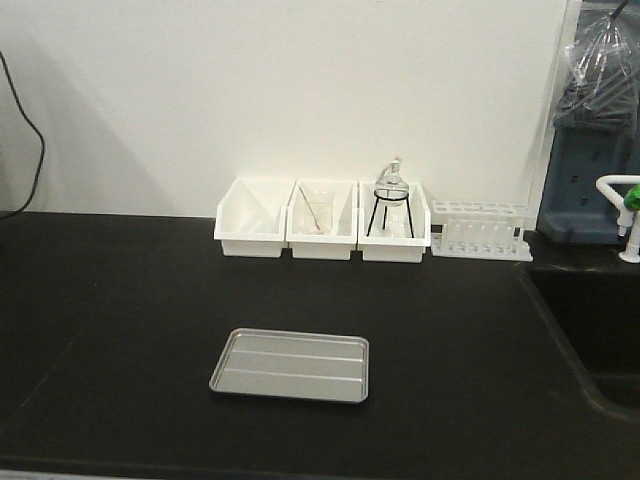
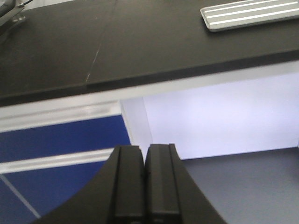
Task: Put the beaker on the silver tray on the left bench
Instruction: 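Move the held beaker with the right gripper over the silver tray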
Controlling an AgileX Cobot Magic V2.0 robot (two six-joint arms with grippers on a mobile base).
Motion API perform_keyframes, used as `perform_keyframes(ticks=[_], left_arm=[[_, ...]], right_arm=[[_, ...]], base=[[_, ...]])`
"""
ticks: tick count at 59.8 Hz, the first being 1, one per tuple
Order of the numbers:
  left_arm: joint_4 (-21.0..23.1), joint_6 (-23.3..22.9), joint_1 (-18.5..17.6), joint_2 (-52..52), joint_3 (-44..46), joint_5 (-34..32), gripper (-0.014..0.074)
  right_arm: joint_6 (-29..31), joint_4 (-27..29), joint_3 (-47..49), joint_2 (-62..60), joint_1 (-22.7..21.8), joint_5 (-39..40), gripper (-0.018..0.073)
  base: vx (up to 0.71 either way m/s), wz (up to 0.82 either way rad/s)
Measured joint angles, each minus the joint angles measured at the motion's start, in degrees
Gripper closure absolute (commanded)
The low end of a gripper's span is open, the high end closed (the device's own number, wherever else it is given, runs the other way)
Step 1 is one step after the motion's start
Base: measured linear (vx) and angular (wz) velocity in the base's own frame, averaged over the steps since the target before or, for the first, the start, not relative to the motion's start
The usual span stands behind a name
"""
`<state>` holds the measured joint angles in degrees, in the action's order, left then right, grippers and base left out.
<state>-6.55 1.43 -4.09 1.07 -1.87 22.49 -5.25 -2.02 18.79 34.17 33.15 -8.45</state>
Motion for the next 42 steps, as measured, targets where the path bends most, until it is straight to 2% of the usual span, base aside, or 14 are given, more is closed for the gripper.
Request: perform_keyframes(ticks=[42], left_arm=[[0.0, 0.0, 0.0, 0.0, 0.0, 0.0, 0.0595]], right_arm=[[0.0, 0.0, 0.0, 0.0, 0.0, 0.0, 0.0573]], base=[[0.36, -0.16]])
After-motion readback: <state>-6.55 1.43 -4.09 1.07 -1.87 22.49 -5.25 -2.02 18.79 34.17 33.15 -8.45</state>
